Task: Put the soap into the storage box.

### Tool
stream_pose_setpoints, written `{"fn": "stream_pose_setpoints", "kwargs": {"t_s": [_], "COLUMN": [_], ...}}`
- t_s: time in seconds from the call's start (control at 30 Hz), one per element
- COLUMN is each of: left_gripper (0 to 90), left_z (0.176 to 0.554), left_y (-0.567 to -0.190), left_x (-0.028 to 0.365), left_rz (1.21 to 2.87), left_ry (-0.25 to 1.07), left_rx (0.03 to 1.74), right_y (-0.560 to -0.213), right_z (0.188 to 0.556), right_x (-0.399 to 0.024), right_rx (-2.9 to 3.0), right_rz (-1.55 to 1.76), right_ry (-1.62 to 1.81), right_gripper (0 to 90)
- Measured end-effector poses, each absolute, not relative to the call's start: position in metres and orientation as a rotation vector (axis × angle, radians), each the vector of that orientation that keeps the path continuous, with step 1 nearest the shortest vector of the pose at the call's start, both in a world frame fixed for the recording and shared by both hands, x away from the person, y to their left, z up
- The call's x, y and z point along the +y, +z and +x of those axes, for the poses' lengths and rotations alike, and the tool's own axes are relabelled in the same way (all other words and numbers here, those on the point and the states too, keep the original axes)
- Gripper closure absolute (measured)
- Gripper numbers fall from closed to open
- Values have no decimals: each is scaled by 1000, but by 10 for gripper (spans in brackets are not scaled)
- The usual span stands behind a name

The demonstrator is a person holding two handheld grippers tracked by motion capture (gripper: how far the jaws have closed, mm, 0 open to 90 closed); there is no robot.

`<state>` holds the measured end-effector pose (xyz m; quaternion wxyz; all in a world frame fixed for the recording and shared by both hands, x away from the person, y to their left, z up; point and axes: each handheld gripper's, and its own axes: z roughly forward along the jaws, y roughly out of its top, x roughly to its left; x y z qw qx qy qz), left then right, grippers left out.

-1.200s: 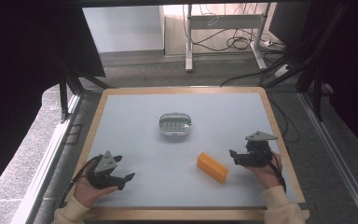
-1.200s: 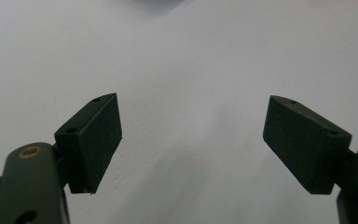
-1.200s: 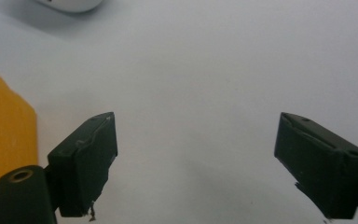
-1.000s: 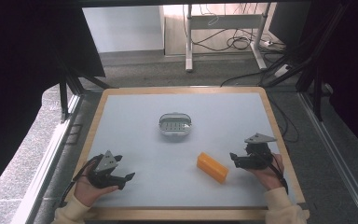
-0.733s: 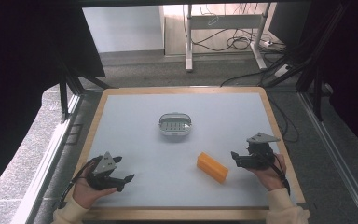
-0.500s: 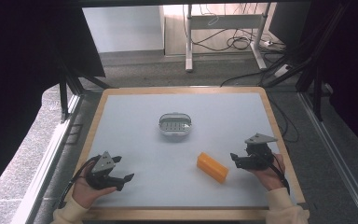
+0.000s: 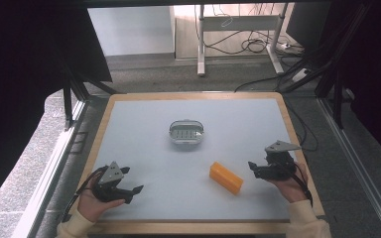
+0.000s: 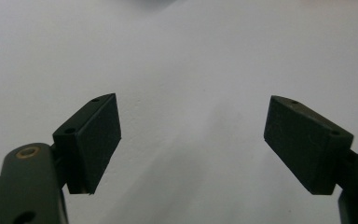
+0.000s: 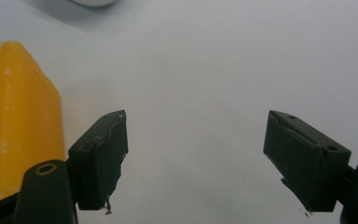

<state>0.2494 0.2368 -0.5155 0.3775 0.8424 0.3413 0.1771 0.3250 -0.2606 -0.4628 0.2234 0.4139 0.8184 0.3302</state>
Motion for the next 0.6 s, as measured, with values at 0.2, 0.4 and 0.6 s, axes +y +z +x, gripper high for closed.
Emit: {"fn": "stream_pose_setpoints", "kwargs": {"t_s": [0.2, 0.4, 0.6], "left_gripper": [187, 188, 188], "left_z": [250, 250, 251], "left_y": [-517, -517, -518], "left_x": [236, 235, 234], "left_rz": [2163, 2164, 2171], "left_ry": [454, 455, 455], "left_rx": [873, 870, 872], "right_y": [-456, -449, -443], "right_z": [322, 317, 314], "right_x": [-257, -249, -245], "right_rx": [2280, 2304, 2324], "right_rz": [1102, 1059, 1037], "right_ry": [921, 919, 923], "right_gripper": [225, 236, 244]}}
